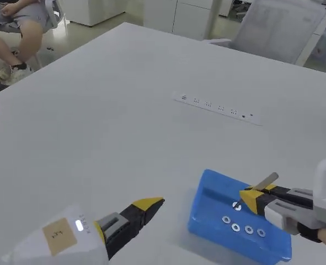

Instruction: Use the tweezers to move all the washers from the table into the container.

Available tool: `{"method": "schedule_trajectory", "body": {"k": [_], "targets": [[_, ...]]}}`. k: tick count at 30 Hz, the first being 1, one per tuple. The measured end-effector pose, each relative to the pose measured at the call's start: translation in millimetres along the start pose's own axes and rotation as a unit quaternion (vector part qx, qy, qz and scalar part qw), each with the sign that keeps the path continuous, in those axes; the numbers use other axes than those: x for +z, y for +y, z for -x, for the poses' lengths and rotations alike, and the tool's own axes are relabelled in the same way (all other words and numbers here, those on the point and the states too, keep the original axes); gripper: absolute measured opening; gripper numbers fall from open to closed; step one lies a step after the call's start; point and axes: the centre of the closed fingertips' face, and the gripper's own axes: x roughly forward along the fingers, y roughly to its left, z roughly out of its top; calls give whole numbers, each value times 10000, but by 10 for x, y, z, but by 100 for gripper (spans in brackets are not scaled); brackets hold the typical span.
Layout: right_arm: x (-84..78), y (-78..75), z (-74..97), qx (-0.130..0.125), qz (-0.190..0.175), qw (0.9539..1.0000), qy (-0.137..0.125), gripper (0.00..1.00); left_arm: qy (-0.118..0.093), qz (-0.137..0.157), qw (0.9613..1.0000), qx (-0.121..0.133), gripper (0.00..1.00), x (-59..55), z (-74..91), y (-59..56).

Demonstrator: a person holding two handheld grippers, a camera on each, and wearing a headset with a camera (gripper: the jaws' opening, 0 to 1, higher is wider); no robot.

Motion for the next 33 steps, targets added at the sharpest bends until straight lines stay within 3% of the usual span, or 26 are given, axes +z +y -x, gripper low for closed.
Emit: {"method": "schedule_trajectory", "body": {"k": [7,11,14,17,20,33], "targets": [[-37,70,-149,169,25,9998,87,3,-34,54,10000,33,82,10,6,23],[-42,89,-228,247,42,9996,123,3,-130,64,9998,-139,84,47,-4,-47],[-48,110,-282,298,11,9995,136,3,0,60,9999,-136,83,2,-8,-41],[-75,145,-341,366,15,9992,174,3,-80,83,9996,-248,83,33,-16,-86],[-116,191,-379,430,45,9988,233,3,-15,107,9995,-288,82,8,-16,-93],[-206,199,-419,434,82,9983,385,3,25,245,9990,-374,73,-3,-18,-119]]}}
